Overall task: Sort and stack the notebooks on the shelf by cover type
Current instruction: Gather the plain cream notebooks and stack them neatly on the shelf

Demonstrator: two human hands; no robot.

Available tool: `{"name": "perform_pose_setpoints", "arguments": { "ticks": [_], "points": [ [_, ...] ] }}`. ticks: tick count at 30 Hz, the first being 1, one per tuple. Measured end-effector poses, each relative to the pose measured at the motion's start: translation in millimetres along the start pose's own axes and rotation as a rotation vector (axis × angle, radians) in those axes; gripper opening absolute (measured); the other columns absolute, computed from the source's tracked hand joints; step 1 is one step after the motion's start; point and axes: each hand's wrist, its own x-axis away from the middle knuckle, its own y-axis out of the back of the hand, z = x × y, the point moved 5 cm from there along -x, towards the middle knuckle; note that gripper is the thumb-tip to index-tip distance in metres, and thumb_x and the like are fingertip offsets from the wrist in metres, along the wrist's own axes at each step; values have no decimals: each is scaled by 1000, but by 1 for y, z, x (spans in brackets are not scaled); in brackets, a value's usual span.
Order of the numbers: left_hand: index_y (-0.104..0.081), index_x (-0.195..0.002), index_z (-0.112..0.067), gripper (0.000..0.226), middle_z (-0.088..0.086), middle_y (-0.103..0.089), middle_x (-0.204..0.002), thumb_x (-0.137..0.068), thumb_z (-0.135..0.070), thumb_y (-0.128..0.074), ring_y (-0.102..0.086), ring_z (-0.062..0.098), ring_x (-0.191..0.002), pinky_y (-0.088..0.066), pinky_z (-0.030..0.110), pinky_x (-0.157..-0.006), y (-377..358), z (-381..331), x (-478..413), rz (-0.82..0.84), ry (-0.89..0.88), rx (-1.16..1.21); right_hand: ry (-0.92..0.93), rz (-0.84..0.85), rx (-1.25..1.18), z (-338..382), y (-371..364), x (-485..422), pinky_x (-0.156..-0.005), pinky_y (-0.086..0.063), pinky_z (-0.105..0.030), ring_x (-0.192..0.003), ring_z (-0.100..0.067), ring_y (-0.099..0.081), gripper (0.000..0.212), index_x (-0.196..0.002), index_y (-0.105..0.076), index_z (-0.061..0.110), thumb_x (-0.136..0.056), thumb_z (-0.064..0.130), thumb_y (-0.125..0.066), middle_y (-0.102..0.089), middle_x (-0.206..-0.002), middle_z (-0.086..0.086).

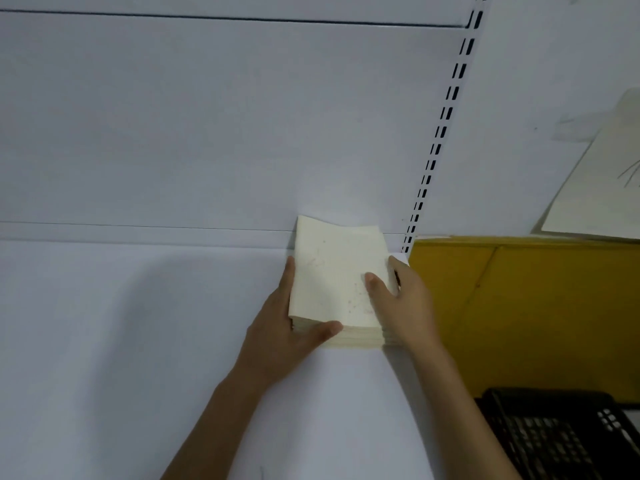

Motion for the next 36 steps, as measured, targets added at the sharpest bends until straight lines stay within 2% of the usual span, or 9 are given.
{"name": "perform_pose_setpoints", "arguments": {
  "ticks": [6, 10, 15, 22, 27, 29, 31, 34, 36],
  "points": [
    [11, -123, -74, 101, -44, -22, -127, -52, -82, -60, -31, -7, -124, -33, 26, -102, -1, 2, 0, 19, 3, -9, -76, 117, -253, -8, -4, -1, -111, -24, -26, -141, -10, -27, 62, -148, -32, 16, -95, 40, -53, -31, -154, 5],
    [5, -141, -56, 109, -48, -11, -130, -56, -83, -57, -21, -12, -128, -26, 25, -106, -2, 1, -1, 39, -16, -20, -190, 175, -458, -17, -6, 2, -109, -27, -30, -138, -11, -29, 65, -150, -22, 30, -94, 45, -52, -27, -154, 13],
    [2, -146, -48, 111, -31, -24, -146, -57, -81, -58, -30, -3, -133, -32, 31, -108, -2, 2, -3, 75, -2, 8, -164, 183, -433, -21, -11, -2, -112, -33, -37, -133, -8, -37, 65, -151, -18, 30, -96, 36, -52, -30, -151, 14],
    [-5, -144, -52, 117, -43, -29, -135, -48, -81, -65, -36, -6, -129, -35, 25, -104, 0, 6, -6, 81, 34, 52, -131, 134, -456, -25, -15, -9, -113, -33, -41, -136, -14, -38, 59, -149, -30, 19, -95, 24, -56, -38, -151, 4],
    [-11, -147, -46, 117, -23, -35, -146, -50, -72, -72, -39, 1, -130, -37, 28, -105, 2, 5, -3, 59, 23, 54, -101, 100, -372, -16, -10, -3, -109, -38, -44, -131, -21, -45, 54, -141, -41, 9, -93, 22, -59, -48, -143, -6],
    [-13, -148, -43, 113, -19, -39, -146, -55, -64, -74, -43, 3, -127, -40, 28, -102, 1, 2, -3, 66, 16, 51, -73, 96, -300, -9, -6, 1, -111, -34, -35, -130, -15, -44, 53, -142, -40, 8, -94, 22, -58, -45, -145, -4],
    [-19, -149, -35, 107, -17, -44, -143, -62, -55, -78, -48, 3, -122, -43, 26, -99, 0, -2, 0, 69, -6, 44, -41, 76, -71, 1, 0, 4, -110, -30, -30, -134, -15, -37, 59, -146, -31, 9, -95, 27, -56, -37, -150, -4],
    [-24, -147, -25, 94, -24, -41, -137, -72, -50, -75, -46, -3, -120, -40, 12, -91, 2, -5, 9, 11, -53, 24, 77, -17, 407, 26, 7, 16, -111, -28, -39, -139, -28, -31, 66, -148, -23, 10, -94, 32, -55, -33, -151, -12],
    [-13, -150, -24, 96, -16, -30, -149, -77, -57, -66, -33, 5, -135, -33, 19, -102, 6, 0, 19, -8, -34, -47, 193, -60, 557, 48, -1, 33, -115, -23, -42, -142, -28, -25, 67, -149, -21, 12, -94, 34, -53, -28, -154, -13]
  ]
}}
